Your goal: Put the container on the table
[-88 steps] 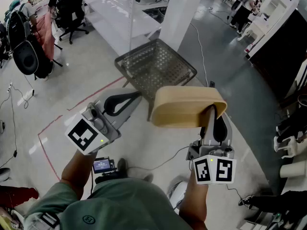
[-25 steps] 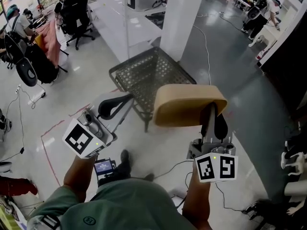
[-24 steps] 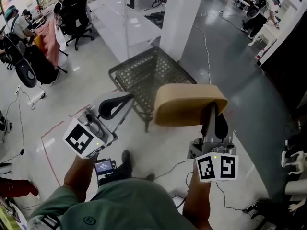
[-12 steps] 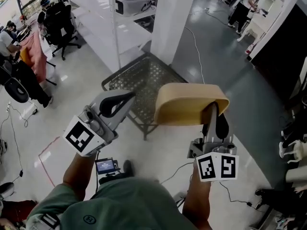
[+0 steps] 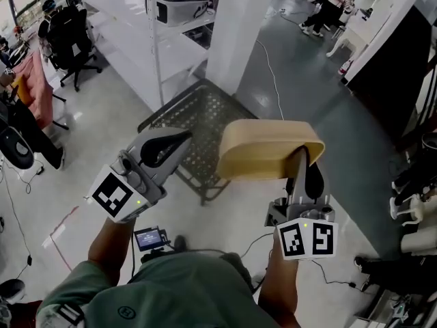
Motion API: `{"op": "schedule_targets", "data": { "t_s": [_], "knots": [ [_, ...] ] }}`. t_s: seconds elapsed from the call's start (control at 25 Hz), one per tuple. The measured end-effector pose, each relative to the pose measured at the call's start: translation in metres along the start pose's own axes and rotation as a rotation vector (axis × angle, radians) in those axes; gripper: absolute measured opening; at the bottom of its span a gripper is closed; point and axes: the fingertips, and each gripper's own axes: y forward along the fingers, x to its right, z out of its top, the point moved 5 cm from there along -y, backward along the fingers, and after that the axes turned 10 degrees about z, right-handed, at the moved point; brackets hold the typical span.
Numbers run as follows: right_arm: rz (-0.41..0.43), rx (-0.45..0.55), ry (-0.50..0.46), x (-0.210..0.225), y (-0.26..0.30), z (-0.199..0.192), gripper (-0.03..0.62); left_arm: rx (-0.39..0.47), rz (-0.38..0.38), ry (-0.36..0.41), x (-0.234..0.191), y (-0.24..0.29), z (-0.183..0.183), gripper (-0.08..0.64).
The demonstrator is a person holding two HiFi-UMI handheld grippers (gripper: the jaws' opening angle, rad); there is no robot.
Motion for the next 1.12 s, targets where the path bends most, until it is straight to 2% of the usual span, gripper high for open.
{"op": "schedule_targets", "data": {
  "t_s": [0.24, 0.48, 0.92, 1.12],
  "knots": [
    [0.029, -0.018, 0.017, 0.018, 0.032, -0.023, 0.008, -0.026, 0.039, -0.010, -0.019, 0.014, -0.026, 0.003],
    [0.121, -0.010, 0.068, 0.063, 0.071, -0.033, 0.008, -0.057, 0.128, 0.017, -0.023, 0.050, -0.032, 0.003],
    [0.242, 0.032, 0.139, 0.179, 0.095, -0.038, 0.008, -0.120, 0.245, 0.098, 0.024, 0.138, -0.038, 0.003],
    [0.292, 0.040, 0.168, 0.205, 0.096, -0.030, 0.008, -0.141, 0.296, 0.123, 0.044, 0.156, -0.026, 0.003]
  ]
}}
